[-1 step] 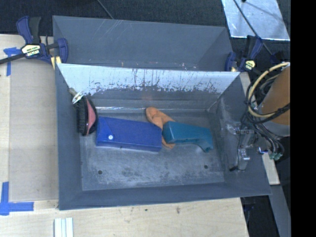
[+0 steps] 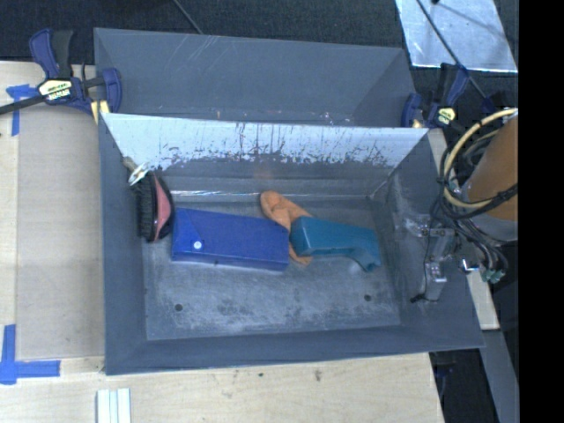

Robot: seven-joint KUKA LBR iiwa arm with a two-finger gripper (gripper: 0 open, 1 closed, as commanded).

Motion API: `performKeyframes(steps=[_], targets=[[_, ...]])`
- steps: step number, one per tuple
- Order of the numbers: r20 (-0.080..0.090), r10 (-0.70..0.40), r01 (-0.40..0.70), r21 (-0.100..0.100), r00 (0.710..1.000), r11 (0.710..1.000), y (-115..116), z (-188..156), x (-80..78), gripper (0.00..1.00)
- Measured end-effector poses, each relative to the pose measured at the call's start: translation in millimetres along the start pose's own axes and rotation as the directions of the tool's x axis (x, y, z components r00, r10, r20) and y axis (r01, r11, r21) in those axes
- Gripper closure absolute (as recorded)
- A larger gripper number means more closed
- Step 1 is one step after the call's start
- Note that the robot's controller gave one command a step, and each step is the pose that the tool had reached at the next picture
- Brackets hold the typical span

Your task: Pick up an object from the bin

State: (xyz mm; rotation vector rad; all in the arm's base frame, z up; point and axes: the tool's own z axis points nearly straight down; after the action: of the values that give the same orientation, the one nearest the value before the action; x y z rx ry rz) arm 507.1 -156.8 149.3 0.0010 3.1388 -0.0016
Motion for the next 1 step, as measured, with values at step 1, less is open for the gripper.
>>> performKeyframes(steps=[1], targets=[[0.011, -0.079, 0.079, 0.005, 0.997, 0.997, 25.4, 54.2, -47.9, 0.0]])
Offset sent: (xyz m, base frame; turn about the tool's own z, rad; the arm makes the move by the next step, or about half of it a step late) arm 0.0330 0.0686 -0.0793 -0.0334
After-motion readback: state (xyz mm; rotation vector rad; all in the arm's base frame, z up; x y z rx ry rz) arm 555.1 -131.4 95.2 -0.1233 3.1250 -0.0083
